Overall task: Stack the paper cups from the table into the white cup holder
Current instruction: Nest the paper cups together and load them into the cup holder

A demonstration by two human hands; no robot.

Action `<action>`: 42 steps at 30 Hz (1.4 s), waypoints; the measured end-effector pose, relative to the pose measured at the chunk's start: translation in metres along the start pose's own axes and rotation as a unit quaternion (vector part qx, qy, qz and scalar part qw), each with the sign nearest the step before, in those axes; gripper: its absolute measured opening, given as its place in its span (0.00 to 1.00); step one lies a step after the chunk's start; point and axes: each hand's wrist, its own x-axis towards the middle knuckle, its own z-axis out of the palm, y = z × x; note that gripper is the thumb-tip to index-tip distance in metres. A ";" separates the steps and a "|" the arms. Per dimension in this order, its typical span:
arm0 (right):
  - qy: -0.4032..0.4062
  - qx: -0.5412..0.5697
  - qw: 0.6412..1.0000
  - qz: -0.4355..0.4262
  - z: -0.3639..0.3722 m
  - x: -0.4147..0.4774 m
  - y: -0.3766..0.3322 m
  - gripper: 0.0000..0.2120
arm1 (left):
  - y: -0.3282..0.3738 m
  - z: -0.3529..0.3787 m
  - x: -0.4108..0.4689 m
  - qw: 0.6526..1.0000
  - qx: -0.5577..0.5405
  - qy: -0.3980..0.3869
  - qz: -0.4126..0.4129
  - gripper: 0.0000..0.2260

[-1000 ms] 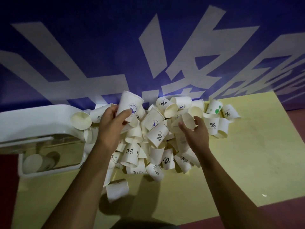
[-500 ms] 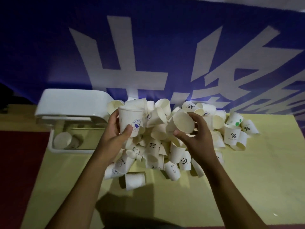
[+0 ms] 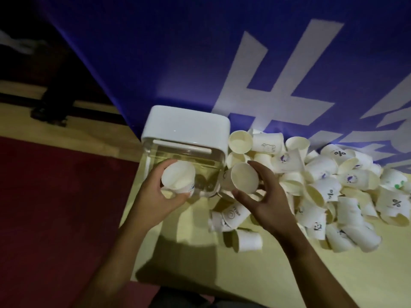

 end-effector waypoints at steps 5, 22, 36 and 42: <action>0.000 0.012 1.000 0.020 0.054 0.001 -0.011 0.32 | -0.050 -0.045 0.017 0.996 0.065 0.061 -0.016 0.31; 0.013 -0.038 0.997 0.064 0.124 0.022 -0.016 0.33 | -0.144 -0.044 0.082 0.964 0.260 -0.043 0.019 0.32; -0.060 -0.080 0.995 -0.009 0.214 0.057 -0.020 0.37 | -0.158 -0.056 0.076 0.986 0.142 -0.083 -0.002 0.34; -0.092 -0.145 0.985 0.010 0.240 0.070 -0.003 0.40 | -0.140 -0.061 0.065 0.992 0.023 0.026 -0.123 0.18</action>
